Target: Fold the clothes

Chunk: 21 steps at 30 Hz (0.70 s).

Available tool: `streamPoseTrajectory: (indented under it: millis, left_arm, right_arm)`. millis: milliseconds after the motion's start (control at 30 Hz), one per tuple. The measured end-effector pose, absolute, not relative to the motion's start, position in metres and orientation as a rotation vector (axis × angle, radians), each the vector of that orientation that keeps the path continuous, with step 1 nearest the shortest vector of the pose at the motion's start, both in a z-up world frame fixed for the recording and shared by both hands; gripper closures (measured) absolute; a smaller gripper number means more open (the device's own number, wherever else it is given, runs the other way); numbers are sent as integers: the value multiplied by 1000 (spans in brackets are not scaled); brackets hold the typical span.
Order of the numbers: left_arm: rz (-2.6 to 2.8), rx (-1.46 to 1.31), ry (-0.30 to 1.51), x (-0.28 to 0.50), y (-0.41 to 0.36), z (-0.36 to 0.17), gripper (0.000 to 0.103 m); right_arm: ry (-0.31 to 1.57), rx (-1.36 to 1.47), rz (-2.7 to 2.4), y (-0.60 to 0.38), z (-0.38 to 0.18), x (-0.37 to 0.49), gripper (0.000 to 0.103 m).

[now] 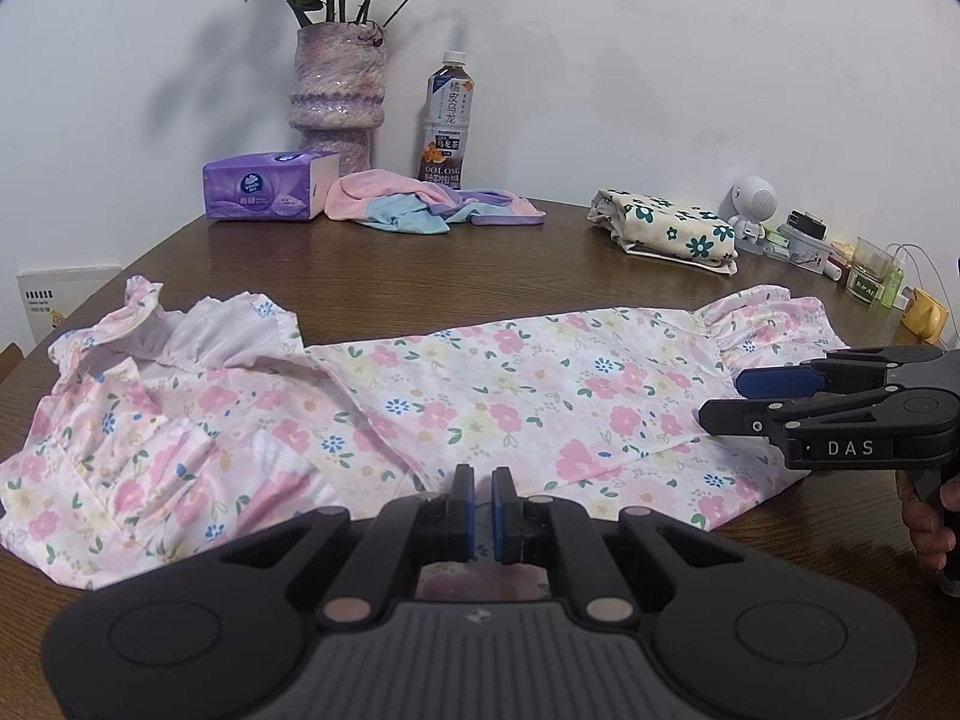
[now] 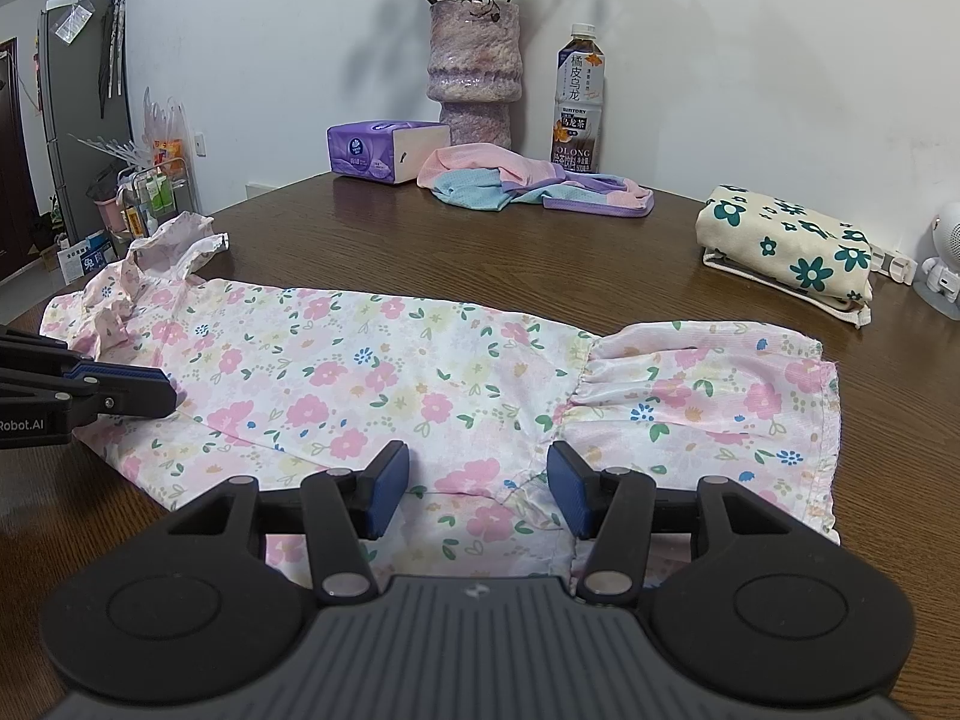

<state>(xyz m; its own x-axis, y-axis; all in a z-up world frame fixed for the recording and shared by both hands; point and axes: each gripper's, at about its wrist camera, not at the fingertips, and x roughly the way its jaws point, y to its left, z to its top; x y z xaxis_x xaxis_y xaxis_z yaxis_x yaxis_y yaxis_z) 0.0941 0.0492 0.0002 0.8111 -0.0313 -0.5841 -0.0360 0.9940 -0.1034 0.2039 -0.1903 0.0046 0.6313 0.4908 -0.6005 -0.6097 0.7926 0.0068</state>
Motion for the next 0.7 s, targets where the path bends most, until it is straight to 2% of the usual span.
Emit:
streamPoseTrajectory:
  millis: [700]
  left_arm:
    - [-8, -113, 621, 94, 49, 1, 96]
  right_arm:
    - [622, -206, 635, -190, 5, 204, 51]
